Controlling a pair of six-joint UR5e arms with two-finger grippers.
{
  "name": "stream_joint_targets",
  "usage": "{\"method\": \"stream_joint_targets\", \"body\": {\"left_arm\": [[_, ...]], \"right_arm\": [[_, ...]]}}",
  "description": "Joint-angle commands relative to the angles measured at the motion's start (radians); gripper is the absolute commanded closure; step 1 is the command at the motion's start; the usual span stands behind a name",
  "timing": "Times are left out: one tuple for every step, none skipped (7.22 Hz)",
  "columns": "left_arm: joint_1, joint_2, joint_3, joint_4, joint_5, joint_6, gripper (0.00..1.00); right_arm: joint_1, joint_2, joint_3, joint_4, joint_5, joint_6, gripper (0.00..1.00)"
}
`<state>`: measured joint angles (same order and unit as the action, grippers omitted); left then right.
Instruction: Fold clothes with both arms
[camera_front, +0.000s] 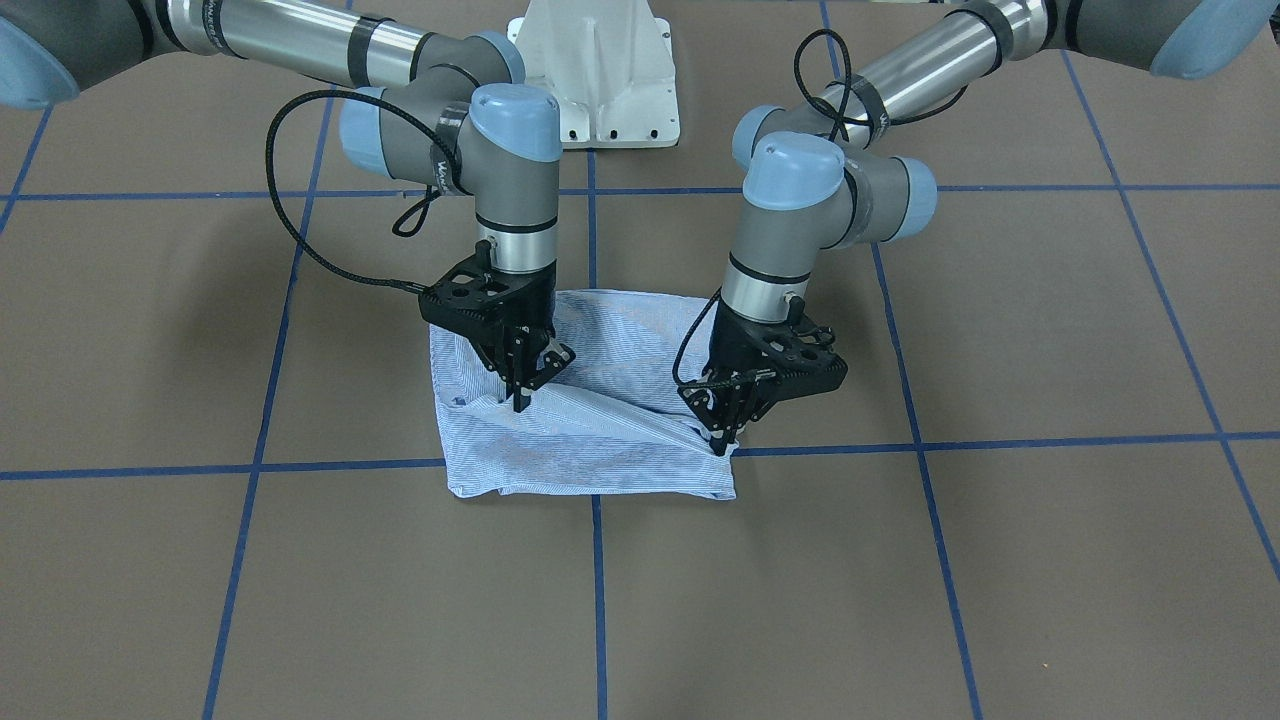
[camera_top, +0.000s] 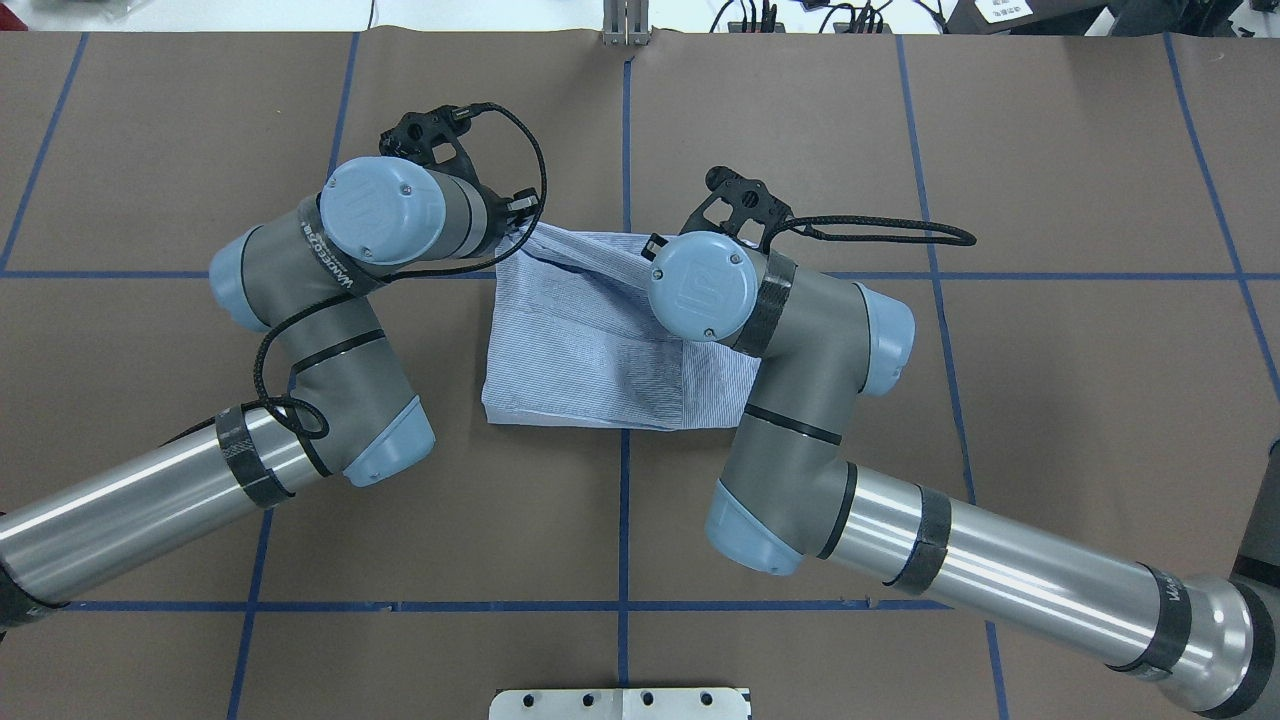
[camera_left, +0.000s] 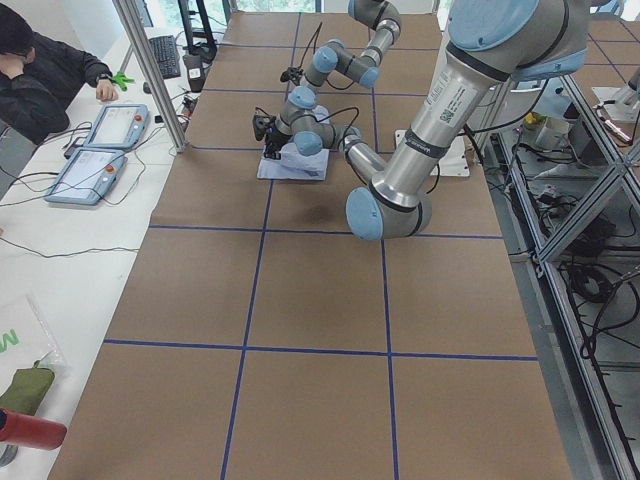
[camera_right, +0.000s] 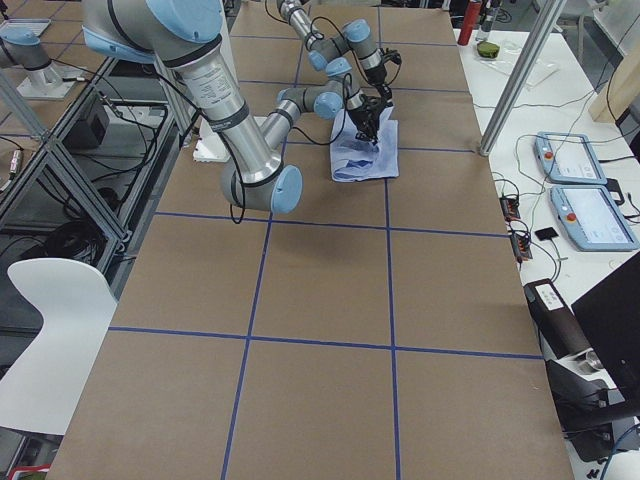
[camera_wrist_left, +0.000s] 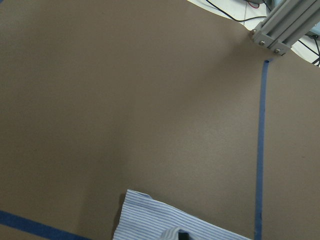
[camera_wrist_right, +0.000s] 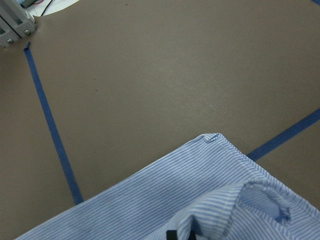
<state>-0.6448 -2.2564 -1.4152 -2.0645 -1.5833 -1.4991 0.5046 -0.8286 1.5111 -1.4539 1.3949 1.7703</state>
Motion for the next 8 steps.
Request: {"method": "stream_joint_targets", "body": {"left_arm": [[0.001,-0.017,0.056,-0.029,0.000,0.023,0.93],[-0.003,-0.006,0.055,-0.125,-0.001,0.090,0.01],[-0.009,0.007,0.044,-0.153,-0.045,0.114,0.00],[-0.057,0.020,0.004,-0.151,-0.182,0.200,0.00],[-0.100,0.119,-0.122,-0.120,-0.243,0.274,0.00],[-0.175,0.164,-0.246,0.015,-0.317,0.443,0.00],[-0.231,0.190,-0.381,0.203,-0.351,0.603,0.00],[-0.283,0.252,-0.500,0.328,-0.365,0.711,0.00]], "right_arm": [[0.005,-0.001,-0.070,0.073,0.000,-0.111,0.12],[0.006,0.000,-0.084,0.093,-0.001,-0.193,0.00],[0.046,0.017,-0.075,0.090,0.062,-0.259,0.00],[0.122,0.020,-0.057,0.089,0.243,-0.361,0.00],[0.206,0.007,-0.028,0.080,0.356,-0.509,0.00],[0.276,-0.042,0.006,0.069,0.457,-0.625,0.00],[0.364,-0.126,0.085,0.034,0.546,-0.764,0.00],[0.490,-0.201,0.172,-0.064,0.670,-0.971,0.00]]}}
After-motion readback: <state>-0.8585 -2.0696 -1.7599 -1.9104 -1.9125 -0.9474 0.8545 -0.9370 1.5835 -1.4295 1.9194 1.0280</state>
